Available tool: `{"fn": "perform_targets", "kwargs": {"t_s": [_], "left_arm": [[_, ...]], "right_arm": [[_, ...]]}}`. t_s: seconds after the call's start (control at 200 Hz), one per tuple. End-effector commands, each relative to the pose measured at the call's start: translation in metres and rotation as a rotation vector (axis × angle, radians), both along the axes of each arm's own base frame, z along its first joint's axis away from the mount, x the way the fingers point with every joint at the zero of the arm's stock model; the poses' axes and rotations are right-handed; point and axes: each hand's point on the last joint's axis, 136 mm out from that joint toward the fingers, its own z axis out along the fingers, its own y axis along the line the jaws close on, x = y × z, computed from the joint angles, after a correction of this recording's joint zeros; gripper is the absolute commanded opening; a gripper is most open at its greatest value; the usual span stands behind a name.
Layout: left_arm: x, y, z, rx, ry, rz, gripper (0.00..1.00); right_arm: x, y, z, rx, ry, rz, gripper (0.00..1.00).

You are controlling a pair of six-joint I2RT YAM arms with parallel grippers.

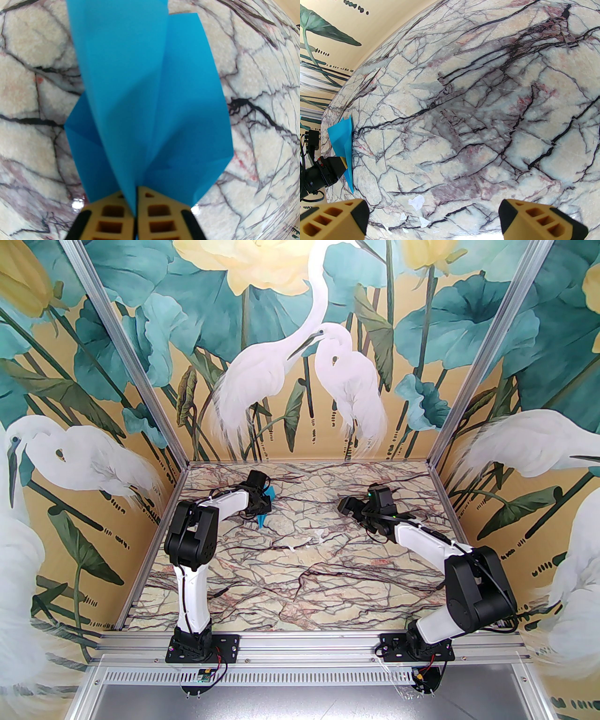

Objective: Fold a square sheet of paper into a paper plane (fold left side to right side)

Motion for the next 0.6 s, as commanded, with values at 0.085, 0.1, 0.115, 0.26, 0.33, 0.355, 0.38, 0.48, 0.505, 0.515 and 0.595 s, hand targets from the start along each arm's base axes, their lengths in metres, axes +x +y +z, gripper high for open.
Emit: {"fn": "perform_targets", "kwargs": {"t_s": [0.085, 0.1, 0.115, 0.26, 0.33, 0.355, 0.38, 0.48, 0.505, 0.515, 0.595], "left_arm": [[-0.025, 0.008, -0.029, 0.096, 0.138, 0.002, 0.43], [-0.026, 0.008, -0.03, 0.101, 0.141, 0.001, 0.46], [-0.026, 0.008, -0.03, 0.104, 0.144, 0.0, 0.48], [-0.034, 0.006, -0.039, 0.118, 0.18, -0.009, 0.52], [-0.036, 0.006, -0.042, 0.114, 0.188, -0.006, 0.51], [-0.037, 0.006, -0.042, 0.111, 0.19, -0.007, 0.5], [-0.038, 0.005, -0.042, 0.108, 0.191, -0.011, 0.5], [-0.037, 0.002, -0.04, 0.092, 0.185, -0.013, 0.5], [-0.036, 0.002, -0.04, 0.09, 0.183, -0.014, 0.51], [-0.036, 0.002, -0.039, 0.09, 0.182, -0.013, 0.51], [-0.036, -0.002, -0.039, 0.072, 0.18, -0.02, 0.55]], "right_arm": [[0.0, 0.001, -0.002, 0.003, -0.008, 0.004, 0.99], [0.0, 0.001, -0.001, 0.003, -0.01, 0.004, 0.99], [0.0, 0.001, -0.001, 0.003, -0.01, 0.003, 0.99], [0.0, 0.001, -0.001, 0.003, -0.011, 0.004, 0.99], [0.0, 0.001, 0.0, 0.002, -0.013, 0.005, 0.99], [0.0, 0.001, 0.0, 0.003, -0.013, 0.005, 0.99], [-0.001, 0.001, 0.0, 0.001, -0.01, 0.005, 0.99], [-0.001, 0.0, 0.0, -0.002, -0.013, 0.005, 0.99], [-0.001, 0.0, 0.0, -0.002, -0.011, 0.006, 0.99], [-0.001, 0.0, -0.001, -0.003, -0.01, 0.005, 0.99], [-0.002, 0.001, -0.001, 0.0, -0.008, 0.006, 0.99]]}}
